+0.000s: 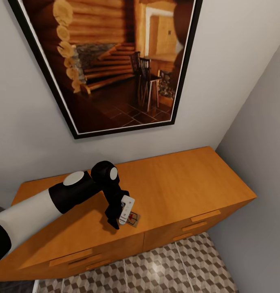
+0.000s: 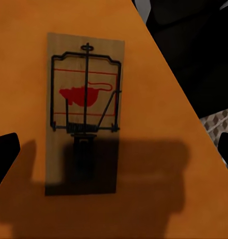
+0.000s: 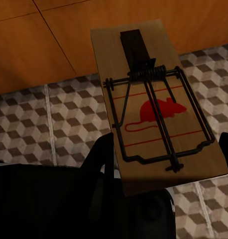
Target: Take the four mousetraps from the cabinet in the bathroom and place them on the bathroom floor. Make sure all four end up on the same floor surface, and ensure that at least two of them are either under or directly next to the same bathroom sink.
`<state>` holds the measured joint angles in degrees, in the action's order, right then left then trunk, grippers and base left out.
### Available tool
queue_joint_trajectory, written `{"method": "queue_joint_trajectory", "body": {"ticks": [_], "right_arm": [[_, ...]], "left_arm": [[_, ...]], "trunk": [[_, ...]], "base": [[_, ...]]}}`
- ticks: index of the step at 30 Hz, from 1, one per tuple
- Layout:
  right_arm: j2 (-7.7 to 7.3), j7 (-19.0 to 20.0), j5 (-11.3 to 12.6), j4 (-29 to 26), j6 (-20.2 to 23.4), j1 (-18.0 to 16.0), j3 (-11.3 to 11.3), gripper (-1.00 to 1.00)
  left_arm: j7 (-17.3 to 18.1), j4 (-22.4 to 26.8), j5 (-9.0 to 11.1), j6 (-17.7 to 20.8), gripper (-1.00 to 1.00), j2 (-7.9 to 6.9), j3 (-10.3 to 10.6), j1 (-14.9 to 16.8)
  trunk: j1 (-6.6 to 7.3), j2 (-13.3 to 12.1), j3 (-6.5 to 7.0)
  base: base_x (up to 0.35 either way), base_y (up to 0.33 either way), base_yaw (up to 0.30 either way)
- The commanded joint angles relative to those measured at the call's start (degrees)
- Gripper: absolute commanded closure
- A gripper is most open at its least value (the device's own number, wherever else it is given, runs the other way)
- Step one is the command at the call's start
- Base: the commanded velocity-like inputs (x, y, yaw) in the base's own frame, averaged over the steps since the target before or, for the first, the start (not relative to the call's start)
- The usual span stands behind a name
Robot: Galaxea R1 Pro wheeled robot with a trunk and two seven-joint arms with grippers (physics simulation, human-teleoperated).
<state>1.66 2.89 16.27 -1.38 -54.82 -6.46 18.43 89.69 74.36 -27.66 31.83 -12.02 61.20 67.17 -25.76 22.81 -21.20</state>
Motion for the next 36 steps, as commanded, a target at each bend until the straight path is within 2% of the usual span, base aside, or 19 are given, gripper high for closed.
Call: {"method": "queue_joint_trajectory", "body": {"ticks": [1, 36], "right_arm": [[0.01, 0.37, 0.69, 0.06, -0.2, -0.04, 0.29, 1.0], [0.01, 0.35, 0.69, 0.06, -0.11, -0.04, 0.29, 1.0]], "left_arm": [[0.31, 0.08, -0.3, 0.61, -1.0, -0.02, 0.08, 0.07], [0.31, -0.09, -0.33, 1.56, -1.0, -0.04, 0.24, 0.07]], "trunk": [[-0.03, 0.1, -0.16], [-0.03, 0.1, -0.45]], "base": [[0.0, 0.0, 0.0], [0.0, 0.0, 0.0]]}}
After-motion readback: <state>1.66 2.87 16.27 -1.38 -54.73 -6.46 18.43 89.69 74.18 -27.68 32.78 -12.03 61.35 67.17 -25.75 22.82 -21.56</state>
